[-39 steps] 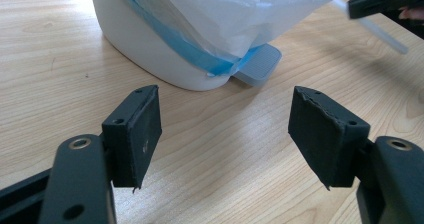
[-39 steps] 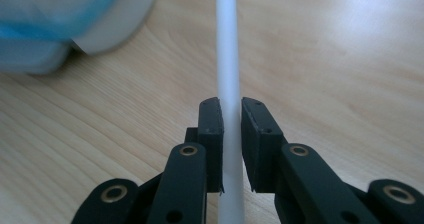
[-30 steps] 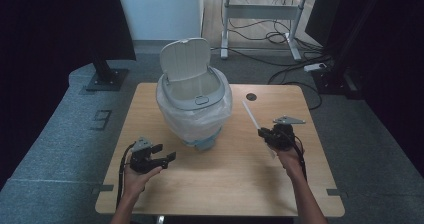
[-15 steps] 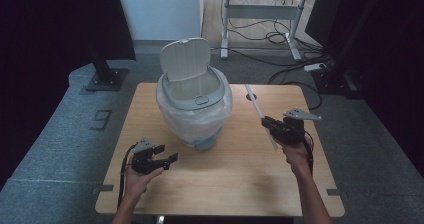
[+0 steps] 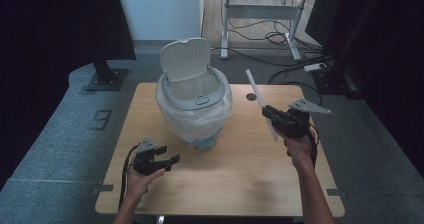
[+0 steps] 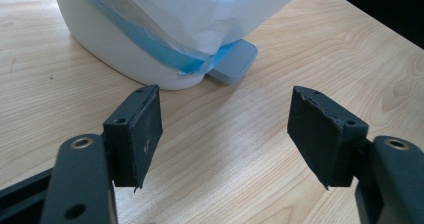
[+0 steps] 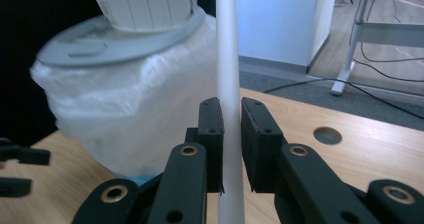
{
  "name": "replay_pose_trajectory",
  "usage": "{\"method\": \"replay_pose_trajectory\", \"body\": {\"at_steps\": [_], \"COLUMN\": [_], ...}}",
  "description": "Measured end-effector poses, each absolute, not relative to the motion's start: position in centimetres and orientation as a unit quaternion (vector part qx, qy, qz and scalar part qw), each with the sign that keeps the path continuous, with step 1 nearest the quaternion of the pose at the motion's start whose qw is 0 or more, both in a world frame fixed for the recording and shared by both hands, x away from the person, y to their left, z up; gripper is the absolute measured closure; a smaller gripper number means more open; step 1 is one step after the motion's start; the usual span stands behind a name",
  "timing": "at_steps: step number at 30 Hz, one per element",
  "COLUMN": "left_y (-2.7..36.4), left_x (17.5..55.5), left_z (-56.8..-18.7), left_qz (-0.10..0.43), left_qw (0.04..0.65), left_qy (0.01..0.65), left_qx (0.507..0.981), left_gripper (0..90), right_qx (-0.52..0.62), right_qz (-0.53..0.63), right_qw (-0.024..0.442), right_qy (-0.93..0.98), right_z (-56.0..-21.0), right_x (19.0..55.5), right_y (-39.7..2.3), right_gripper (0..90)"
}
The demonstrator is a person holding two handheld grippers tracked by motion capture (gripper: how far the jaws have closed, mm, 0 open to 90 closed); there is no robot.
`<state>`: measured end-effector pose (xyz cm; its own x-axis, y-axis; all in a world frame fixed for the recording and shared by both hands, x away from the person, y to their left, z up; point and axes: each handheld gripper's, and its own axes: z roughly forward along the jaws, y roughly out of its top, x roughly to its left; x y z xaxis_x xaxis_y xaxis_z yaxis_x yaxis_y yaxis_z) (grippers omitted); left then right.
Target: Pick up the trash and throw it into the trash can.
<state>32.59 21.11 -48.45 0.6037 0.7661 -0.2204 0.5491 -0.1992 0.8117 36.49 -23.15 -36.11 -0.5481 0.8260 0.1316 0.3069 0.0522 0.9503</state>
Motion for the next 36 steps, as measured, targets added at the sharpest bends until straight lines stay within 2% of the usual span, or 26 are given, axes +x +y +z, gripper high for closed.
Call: {"method": "replay_pose_trajectory", "body": {"at_steps": [20, 36], "left_y": [21.0, 21.1], "left_x": [32.8, 32.8], "left_z": [-49.1, -49.2], "left_qz": [0.105, 0.103], "left_qw": [0.462, 0.465], "left_qy": [0.432, 0.429], "left_qx": [0.767, 0.767], "left_gripper": [30.1, 30.1], "right_qx": [0.384, 0.36], "right_qz": [0.575, 0.589], "right_qw": [0.257, 0.26], "right_qy": [0.676, 0.675], "right_z": [-31.3, -28.4], "right_x": [35.7, 36.7], "right_y": [-21.7, -19.1], "right_gripper": [79.7, 79.6]}}
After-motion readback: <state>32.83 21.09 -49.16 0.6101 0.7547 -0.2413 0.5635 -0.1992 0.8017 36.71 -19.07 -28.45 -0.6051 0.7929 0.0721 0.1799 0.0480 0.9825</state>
